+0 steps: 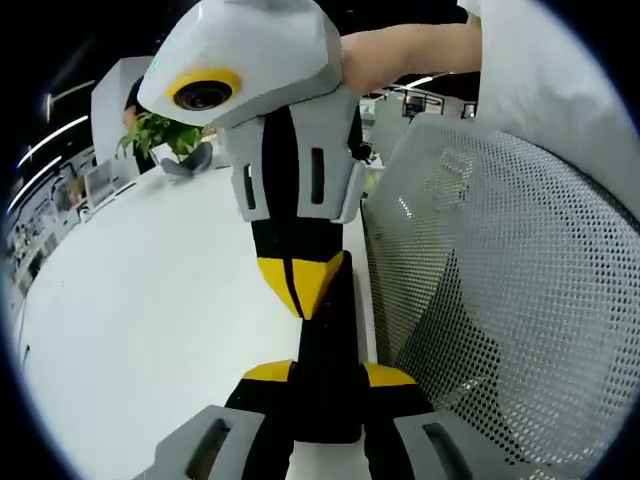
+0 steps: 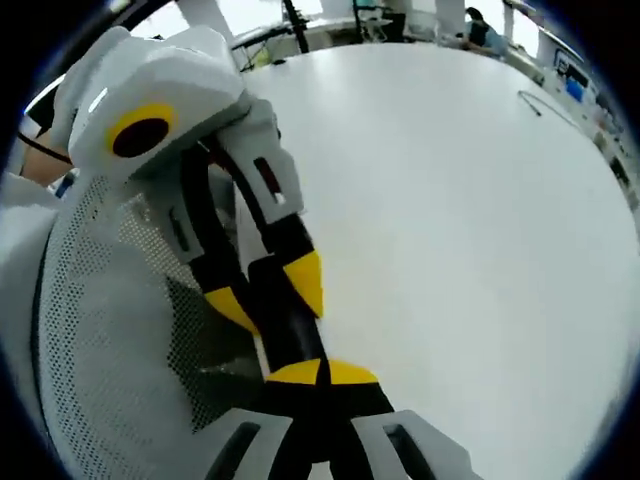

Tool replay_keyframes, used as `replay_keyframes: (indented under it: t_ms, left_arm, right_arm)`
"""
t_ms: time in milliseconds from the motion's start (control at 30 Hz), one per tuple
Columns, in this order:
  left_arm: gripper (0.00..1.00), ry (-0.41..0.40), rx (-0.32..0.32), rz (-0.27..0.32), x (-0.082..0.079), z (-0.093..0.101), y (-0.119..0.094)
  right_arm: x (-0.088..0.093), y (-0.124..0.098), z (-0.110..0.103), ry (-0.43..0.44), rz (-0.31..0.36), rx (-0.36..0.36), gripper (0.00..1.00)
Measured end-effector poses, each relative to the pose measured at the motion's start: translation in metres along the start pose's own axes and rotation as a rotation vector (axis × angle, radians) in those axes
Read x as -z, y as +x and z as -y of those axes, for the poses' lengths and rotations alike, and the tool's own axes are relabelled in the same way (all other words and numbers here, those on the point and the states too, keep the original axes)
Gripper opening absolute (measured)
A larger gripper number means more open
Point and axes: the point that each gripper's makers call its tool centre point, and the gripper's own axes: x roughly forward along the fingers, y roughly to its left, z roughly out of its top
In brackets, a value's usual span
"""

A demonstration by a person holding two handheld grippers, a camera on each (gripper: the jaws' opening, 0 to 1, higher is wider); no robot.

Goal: Press the specified remote control buttons in sequence, fully releasing each button before pressing the next.

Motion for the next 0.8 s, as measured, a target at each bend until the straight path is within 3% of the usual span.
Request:
replay_keyframes:
  t_ms: [133, 233, 400, 467, 800]
  left_arm:
    - [0.24, -0.042, 0.005, 0.012, -0.001, -0.001, -0.001]
    - [0.25, -0.136, 0.019, 0.036, -0.003, -0.001, -0.001]
    - [0.26, -0.119, 0.016, 0.024, -0.003, 0.0, -0.001]
    - [0.25, -0.118, 0.015, 0.014, -0.001, 0.0, -0.001]
    - [0.24, -0.052, 0.015, 0.016, -0.001, 0.001, 0.0]
  right_arm:
    - [0.0, -0.001, 0.0, 0.001, 0.07, 0.056, 0.0]
    - [0.0, -0.001, -0.001, -0.038, 0.096, 0.088, 0.0]
    - [0.001, -0.002, -0.003, -0.068, 0.131, 0.112, 0.0]
    - [0.0, -0.004, -0.002, -0.042, 0.152, 0.112, 0.0]
    - [-0.004, -0.002, -0.023, -0.095, 0.171, 0.075, 0.0]
